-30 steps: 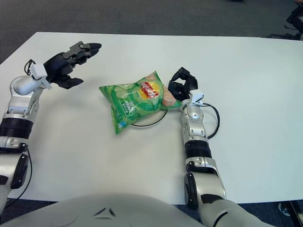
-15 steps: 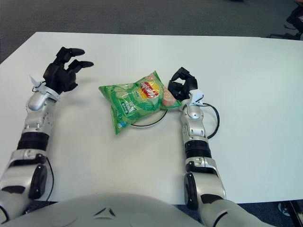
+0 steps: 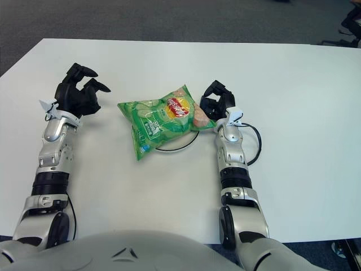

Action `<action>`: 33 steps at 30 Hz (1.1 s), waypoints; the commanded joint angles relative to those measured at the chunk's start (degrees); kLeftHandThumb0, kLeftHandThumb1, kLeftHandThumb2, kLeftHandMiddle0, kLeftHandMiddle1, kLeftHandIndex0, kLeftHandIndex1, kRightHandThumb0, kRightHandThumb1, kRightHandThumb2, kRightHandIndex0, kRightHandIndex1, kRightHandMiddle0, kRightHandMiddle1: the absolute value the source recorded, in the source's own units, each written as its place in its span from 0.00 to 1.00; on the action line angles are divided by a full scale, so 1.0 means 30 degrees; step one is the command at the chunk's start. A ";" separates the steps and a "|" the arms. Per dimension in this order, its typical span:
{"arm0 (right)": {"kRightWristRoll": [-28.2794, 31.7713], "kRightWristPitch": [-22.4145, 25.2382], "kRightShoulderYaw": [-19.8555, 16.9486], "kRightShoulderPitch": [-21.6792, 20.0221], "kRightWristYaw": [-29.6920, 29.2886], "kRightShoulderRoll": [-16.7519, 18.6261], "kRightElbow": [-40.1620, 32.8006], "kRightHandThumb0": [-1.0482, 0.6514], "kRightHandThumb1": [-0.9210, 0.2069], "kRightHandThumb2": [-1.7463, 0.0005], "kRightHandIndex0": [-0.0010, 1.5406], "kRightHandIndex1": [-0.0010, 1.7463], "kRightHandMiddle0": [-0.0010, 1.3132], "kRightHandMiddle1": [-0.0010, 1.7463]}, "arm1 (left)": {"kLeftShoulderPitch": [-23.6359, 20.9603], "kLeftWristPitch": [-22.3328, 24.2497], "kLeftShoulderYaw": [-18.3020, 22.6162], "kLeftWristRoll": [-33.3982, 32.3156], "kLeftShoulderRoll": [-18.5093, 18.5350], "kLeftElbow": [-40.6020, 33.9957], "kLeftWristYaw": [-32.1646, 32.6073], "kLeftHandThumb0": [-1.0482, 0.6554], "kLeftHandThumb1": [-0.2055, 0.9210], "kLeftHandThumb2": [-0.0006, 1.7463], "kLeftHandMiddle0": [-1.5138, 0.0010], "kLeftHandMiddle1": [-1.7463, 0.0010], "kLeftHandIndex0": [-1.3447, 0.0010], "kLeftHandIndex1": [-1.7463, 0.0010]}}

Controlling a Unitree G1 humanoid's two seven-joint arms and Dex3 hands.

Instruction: Put the snack into the plate.

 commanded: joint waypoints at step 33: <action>0.2071 0.1803 -0.1004 0.1491 0.0795 0.0739 0.0208 0.31 0.63 0.17 0.86 1.00 0.54 1.00 | 0.2919 0.1778 -0.1067 0.3444 -0.1613 -0.1304 0.4661 0.32 0.40 0.80 0.08 0.00 0.50 0.00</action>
